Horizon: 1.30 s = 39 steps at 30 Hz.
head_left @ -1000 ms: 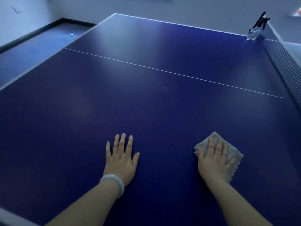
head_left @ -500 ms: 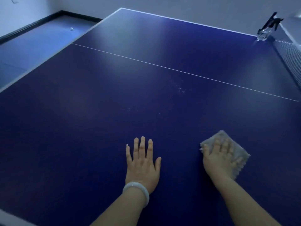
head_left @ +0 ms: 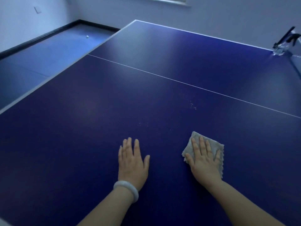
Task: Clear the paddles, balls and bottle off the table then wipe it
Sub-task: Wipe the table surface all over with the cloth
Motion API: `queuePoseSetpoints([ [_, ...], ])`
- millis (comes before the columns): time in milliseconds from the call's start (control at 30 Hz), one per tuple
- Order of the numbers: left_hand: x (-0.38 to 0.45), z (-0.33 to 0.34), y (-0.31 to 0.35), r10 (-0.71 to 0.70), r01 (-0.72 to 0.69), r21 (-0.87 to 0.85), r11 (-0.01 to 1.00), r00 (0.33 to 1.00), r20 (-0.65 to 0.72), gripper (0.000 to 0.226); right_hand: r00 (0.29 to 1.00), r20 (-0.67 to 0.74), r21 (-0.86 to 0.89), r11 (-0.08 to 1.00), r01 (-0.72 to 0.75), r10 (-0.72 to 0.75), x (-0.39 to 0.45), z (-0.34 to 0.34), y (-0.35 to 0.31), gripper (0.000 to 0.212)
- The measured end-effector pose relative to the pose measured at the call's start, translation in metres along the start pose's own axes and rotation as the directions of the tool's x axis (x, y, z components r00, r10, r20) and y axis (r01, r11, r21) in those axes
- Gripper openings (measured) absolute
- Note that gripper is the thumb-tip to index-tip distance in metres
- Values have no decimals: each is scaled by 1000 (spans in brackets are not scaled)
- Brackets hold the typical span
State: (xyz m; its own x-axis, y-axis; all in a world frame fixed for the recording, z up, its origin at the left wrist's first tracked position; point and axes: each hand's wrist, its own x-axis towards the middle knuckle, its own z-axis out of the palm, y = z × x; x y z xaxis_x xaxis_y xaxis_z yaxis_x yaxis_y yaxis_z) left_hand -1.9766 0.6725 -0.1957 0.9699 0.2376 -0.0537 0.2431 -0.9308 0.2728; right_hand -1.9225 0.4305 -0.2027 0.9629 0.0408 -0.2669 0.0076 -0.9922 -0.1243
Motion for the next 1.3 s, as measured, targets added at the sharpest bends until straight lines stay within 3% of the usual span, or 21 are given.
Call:
queuePoseSetpoints([
  [100,46,-8,-9,-160,153,86,984,984,82,85,1000,-3,11,1000,0,0,13,-5,0,65],
  [200,77,-5,-9,-217,203,122,972,969,115,89,1000,-6,23,1000,-8,8,30,-12,2,64],
  [400,88,10,-7,-229,223,171,960,973,17,88,999,-11,49,998,-44,45,79,-27,16,65],
  [633,87,11,-5,-237,235,175,956,971,-13,92,930,12,145,920,-364,366,193,-62,21,69],
  [700,86,12,-5,-236,234,178,956,972,-13,92,966,11,135,956,-259,260,211,-65,0,68],
  [767,85,11,-4,-236,237,171,956,971,-26,92,1000,-18,77,997,-1,3,211,-60,-21,67],
  [833,86,11,-4,-237,238,168,956,971,-31,93,976,-37,9,977,214,-214,198,-51,-23,66],
  [867,86,10,-4,-238,239,164,957,971,-29,93,968,-48,-8,969,247,-247,192,-47,-14,66],
  [900,85,10,-4,-239,239,158,958,971,-24,93,974,-73,-6,977,213,-213,189,-46,1,68],
  [967,85,9,-4,-240,239,139,961,971,-10,92,990,-141,84,996,-14,26,193,-53,35,81],
  [1067,85,8,-4,-233,229,157,961,973,7,93,941,-86,268,918,-294,326,227,-74,64,100],
  [1167,84,10,-5,-224,225,156,962,974,-25,97,933,-30,331,884,-330,360,282,-88,47,92],
  [1300,84,12,-7,-228,230,155,961,973,-33,101,975,24,319,923,-215,219,331,-97,-28,68],
])
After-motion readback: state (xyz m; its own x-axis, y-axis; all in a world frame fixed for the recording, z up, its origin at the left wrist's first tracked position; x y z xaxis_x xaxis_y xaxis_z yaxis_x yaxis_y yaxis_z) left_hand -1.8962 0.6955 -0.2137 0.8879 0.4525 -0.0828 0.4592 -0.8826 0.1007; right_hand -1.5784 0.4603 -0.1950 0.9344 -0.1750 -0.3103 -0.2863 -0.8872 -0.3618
